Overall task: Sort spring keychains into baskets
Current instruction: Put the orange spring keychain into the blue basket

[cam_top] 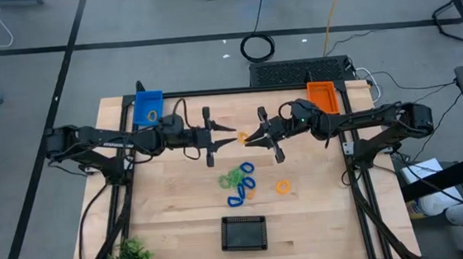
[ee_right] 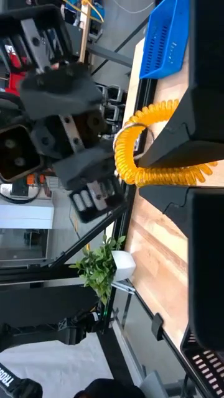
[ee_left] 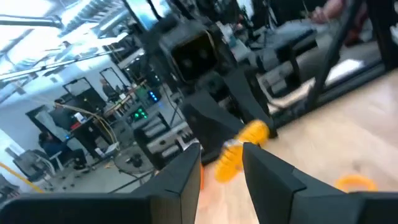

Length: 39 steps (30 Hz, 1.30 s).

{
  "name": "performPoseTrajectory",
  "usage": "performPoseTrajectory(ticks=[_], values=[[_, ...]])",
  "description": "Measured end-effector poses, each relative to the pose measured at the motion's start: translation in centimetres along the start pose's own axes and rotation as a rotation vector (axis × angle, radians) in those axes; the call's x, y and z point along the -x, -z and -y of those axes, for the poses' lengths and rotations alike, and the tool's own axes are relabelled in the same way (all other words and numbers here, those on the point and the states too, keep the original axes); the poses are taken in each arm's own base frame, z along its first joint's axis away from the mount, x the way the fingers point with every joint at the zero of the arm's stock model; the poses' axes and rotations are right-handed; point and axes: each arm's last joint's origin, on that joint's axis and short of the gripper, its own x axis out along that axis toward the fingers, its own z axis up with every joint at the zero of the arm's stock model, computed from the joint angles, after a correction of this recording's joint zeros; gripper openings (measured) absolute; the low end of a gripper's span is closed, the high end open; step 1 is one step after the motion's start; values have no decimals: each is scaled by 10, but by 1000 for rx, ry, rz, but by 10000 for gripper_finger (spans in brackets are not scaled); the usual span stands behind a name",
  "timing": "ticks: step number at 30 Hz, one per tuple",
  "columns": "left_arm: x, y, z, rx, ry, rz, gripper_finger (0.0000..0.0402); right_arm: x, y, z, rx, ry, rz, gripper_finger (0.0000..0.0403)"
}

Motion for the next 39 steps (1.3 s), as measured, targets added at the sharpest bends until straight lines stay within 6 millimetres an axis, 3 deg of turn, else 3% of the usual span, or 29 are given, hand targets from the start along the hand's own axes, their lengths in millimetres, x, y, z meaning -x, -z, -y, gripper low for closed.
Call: performPoseTrajectory(ticks=[5,16,30,39], values=[[0,0,-1,96,-19,-7,158,0,2,0,-10,-1,-14,18],[0,8,8,29,52,-104,228,-3,0,-7,-7,-27,-4,19],[-6,-1,19,3,58,-5,216,-5,-1,-10,-3,-40,2,19],[-15,6,22,-26,42,16,213,-7,-1,-14,-4,-50,3,19]])
